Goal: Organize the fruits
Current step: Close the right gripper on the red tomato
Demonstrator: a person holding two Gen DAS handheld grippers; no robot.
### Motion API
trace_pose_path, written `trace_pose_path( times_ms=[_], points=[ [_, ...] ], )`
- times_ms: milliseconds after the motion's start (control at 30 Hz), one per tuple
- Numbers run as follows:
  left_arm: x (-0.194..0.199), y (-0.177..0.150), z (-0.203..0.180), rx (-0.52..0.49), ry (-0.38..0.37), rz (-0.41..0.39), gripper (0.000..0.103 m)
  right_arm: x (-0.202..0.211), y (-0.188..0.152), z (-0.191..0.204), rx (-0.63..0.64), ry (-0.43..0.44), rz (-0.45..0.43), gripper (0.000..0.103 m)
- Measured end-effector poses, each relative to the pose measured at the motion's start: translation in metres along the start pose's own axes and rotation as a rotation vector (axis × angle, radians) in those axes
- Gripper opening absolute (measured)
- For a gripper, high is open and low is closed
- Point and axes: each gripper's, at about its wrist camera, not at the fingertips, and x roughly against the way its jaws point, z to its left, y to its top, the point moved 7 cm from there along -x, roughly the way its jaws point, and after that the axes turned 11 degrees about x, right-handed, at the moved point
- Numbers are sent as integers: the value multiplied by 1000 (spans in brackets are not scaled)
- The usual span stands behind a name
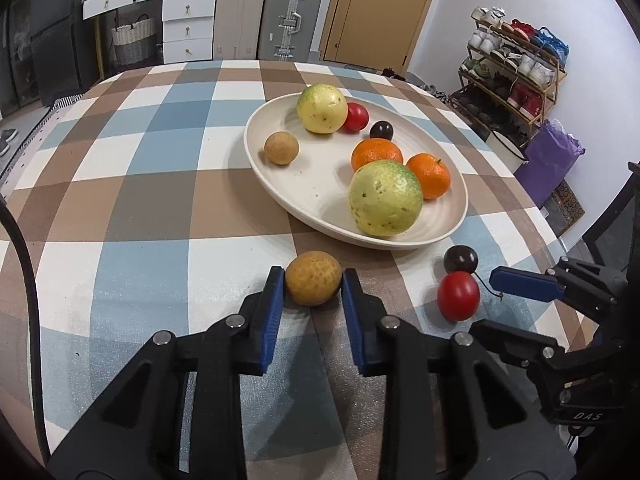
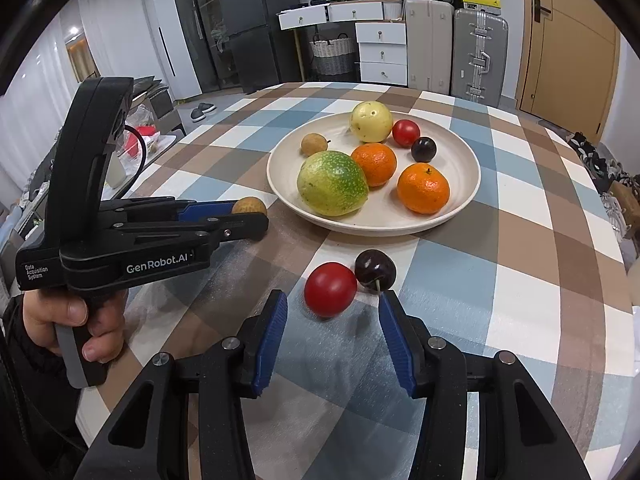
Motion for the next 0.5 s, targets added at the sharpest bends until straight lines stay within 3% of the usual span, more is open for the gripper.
trace_pose_path(
  times_ms=[167, 500],
  points=[
    [10, -1, -1, -2, 6, -37, 26, -3, -1, 7, 5, 21, 9, 50],
    [15, -5, -3, -3, -1, -44, 26, -22, 4, 0, -25, 3, 37, 36]
  ],
)
